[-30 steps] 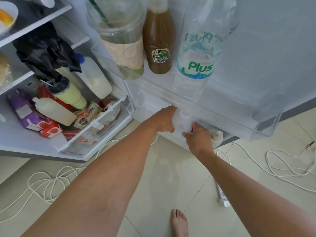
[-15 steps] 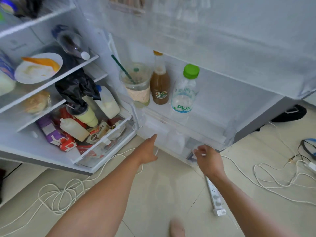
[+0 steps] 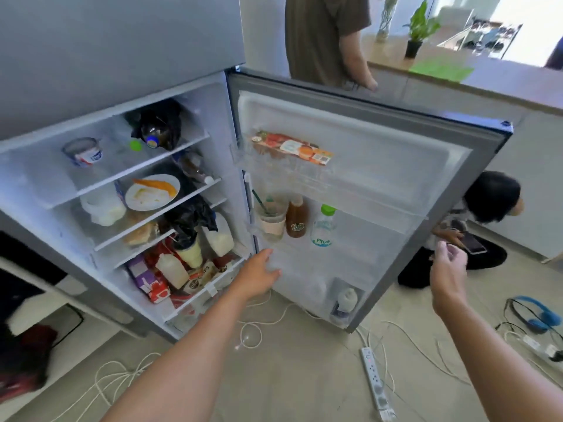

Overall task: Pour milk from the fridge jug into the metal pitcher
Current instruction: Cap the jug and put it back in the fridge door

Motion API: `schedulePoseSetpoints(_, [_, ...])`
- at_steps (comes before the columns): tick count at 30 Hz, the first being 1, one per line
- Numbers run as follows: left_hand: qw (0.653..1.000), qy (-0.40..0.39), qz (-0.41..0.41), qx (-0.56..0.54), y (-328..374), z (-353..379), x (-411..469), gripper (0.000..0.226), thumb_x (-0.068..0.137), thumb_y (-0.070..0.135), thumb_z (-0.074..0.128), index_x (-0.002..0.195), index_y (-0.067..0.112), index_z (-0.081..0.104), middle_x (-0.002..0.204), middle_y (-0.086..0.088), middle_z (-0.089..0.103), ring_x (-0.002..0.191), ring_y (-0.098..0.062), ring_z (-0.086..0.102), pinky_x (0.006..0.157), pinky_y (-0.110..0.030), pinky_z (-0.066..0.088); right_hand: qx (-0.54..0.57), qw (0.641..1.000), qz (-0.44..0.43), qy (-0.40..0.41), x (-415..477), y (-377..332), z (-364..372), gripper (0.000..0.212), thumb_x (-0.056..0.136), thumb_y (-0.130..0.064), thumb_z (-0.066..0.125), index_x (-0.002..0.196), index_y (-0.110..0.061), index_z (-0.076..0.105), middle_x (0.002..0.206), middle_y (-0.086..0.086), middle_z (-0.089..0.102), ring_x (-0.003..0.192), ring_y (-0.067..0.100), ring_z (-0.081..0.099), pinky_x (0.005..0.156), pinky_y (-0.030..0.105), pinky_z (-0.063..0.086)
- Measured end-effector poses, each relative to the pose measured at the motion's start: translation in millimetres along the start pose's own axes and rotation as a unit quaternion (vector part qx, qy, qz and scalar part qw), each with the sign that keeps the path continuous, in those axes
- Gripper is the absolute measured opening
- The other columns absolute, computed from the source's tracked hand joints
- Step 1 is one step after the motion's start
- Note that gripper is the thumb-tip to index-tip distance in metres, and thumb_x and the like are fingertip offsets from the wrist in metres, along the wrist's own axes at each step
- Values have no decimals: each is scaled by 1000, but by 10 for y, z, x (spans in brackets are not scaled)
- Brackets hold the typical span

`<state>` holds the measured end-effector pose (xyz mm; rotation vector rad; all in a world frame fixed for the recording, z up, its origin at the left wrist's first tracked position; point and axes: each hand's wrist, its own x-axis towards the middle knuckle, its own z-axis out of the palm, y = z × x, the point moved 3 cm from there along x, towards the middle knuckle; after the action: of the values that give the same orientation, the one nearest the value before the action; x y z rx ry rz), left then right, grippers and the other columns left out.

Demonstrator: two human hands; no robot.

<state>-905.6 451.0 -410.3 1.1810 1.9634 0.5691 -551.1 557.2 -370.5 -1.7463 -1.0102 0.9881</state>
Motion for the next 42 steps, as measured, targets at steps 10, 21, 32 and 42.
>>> schedulePoseSetpoints(10, [985, 137, 78, -64, 886, -840, -365, 51, 98, 31, 60, 146, 19, 47, 139, -1, 56, 125, -20, 53, 98, -28, 40, 115, 983, -109, -88, 218, -1392, -156, 60, 99, -58, 31, 148, -24, 31, 135, -1, 47, 126, 22, 45, 113, 50, 33])
schedulePoseSetpoints(21, [970, 195, 124, -78, 1320, -1127, -543, 43, 99, 33, 58, 139, 19, 52, 124, 2, 59, 99, -12, 54, 84, -27, 41, 83, 987, -113, -82, -38, -1306, -125, 82, 83, -77, 32, 153, -36, 21, 159, -2, 32, 145, 24, 31, 118, 53, 25])
schedulePoseSetpoints(32, [955, 209, 181, -109, 1467, -1286, -895, 41, 99, 35, 56, 138, 23, 52, 125, 5, 57, 91, -2, 56, 74, -22, 43, 14, 978, -210, -7, -774, -1097, -321, 46, 101, -48, 37, 137, -20, 44, 133, 5, 51, 123, 24, 48, 93, 37, 35])
schedulePoseSetpoints(42, [923, 277, 225, -142, 1296, -1580, -1376, 34, 98, 27, 60, 130, 16, 61, 117, 1, 63, 83, 5, 57, 64, -2, 43, 22, 946, -321, -50, -1670, -893, -152, 31, 88, -54, 45, 110, -33, 45, 111, 6, 52, 106, 27, 52, 95, 51, 43])
